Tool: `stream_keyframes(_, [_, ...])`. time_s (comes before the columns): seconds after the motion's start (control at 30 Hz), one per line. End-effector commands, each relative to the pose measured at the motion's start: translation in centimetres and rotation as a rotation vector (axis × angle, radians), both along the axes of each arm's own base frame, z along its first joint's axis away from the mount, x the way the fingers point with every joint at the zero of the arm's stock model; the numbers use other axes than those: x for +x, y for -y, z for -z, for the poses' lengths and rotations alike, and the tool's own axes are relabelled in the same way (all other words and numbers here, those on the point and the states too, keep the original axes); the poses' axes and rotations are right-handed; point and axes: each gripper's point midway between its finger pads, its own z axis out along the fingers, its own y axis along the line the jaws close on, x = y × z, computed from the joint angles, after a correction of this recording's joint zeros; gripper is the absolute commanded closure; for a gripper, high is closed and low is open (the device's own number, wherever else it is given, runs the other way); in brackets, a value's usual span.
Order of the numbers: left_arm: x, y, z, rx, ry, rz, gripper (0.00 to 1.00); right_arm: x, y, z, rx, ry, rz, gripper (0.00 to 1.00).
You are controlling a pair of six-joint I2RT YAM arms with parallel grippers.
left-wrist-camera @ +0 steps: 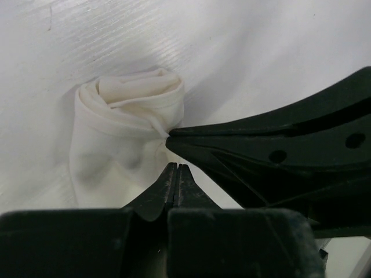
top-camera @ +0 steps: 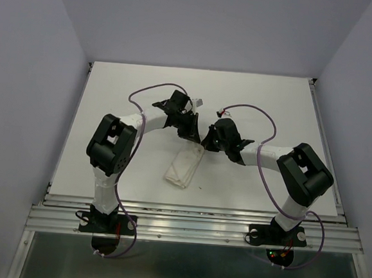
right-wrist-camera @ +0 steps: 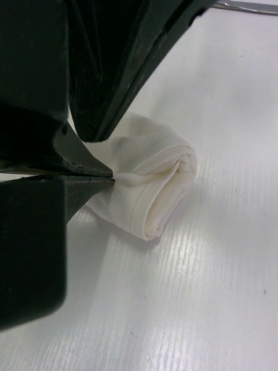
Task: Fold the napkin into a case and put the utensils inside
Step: Stuff the top corner of the smaller-rectangle-folded napkin into the folded napkin.
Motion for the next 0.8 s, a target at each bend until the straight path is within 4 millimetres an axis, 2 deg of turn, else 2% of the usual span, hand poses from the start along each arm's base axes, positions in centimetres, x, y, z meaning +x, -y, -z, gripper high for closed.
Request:
stream_keyframes(0.0, [0.4,-1.4,-4.0,0.008,0.104,0.001,1.00,0.4,-0.4,-0.9,0.021,0.018,0.002,0.99])
stream_keyframes(0.07, [0.3,-2.5,-3.4,0.032,0.100,-0.024,1.00,0.4,-0.4,-1.2,0.024,0.022,0.002,0.99])
stream_keyframes(0.23, [0.2,-3.3,-1.9,0.063,0.085,-0.035,1.00,0.5,-0.6,-1.5,0.030,0.027,-0.006,0.99])
stream_keyframes(0.5, [0.0,-2.3,-0.7,0.047,0.066,-0.002,1.00,0.6,-0.9,-2.4,0.042,0.039,-0.017,0.99])
stream_keyframes(0.63, [-0.3,-1.5,0.7,0.059,0.037,0.026,1.00,0.8,-1.0,-3.0,0.046,0.049,-0.016,0.99])
stream_keyframes(0.77, [-0.3,-1.6,1.8,0.076,0.027,0.019,1.00,0.9,-1.0,-3.5,0.049,0.058,-0.012,0.99])
